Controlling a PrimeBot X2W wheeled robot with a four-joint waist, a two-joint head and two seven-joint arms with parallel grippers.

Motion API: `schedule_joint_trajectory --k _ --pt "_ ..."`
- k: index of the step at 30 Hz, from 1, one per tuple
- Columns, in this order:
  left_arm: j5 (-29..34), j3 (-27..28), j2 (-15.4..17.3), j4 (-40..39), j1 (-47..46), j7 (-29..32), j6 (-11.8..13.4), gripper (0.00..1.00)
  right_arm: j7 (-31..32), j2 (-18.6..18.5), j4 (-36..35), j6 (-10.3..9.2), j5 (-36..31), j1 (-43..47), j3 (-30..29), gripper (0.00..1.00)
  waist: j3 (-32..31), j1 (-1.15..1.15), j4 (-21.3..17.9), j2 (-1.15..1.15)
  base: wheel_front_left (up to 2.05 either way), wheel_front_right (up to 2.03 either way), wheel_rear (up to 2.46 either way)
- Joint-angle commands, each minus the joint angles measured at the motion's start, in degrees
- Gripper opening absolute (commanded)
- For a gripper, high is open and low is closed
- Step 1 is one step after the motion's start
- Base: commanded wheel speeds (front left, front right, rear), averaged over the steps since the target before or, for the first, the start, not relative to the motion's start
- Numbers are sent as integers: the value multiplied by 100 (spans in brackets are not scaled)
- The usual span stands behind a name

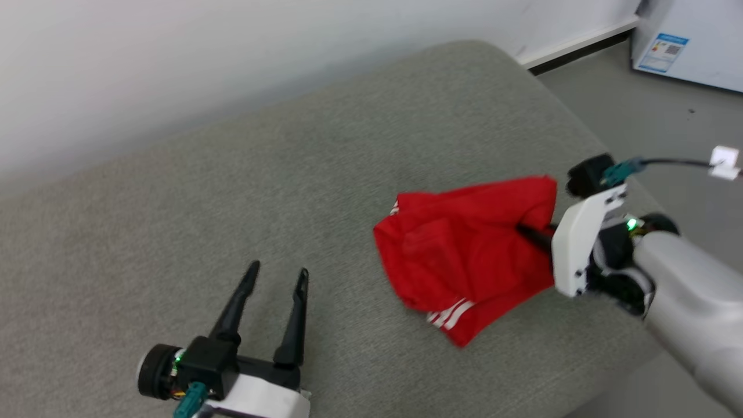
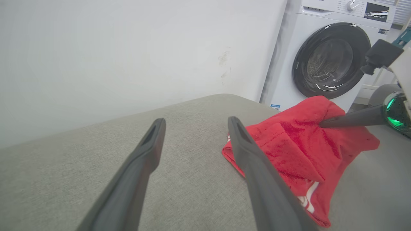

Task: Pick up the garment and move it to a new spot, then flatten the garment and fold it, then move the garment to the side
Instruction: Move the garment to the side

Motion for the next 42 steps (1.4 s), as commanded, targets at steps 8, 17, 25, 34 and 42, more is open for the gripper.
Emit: schedule_joint_trajectory --k 8,17,25,34,42 --pt "219 409 153 -594 -489 -11 -153 100 -556 -557 897 -6 -177 -1363 -132 0 1262 0 987 0 0 0 0" --pt "370 365 404 -1252 -870 -11 -220 100 -1075 -1066 2219 -6 -644 -2635 -226 0 2489 0 1692 0 0 0 0" --pt "409 183 403 -1729 -1040 -11 -228 100 -1132 -1788 2978 -7 -927 -3081 -305 0 3055 0 2251 0 0 0 0" --pt "427 143 521 -1772 -1105 -11 -235 100 -985 -2454 3002 -7 -1388 -2887 -791 8 3322 0 2403 0 0 0 0" --pt "415 112 522 -1643 -1128 -11 -239 100 -1059 -2450 3002 -7 -2079 -2733 -1737 100 3263 0 2338 0 0 0 0"
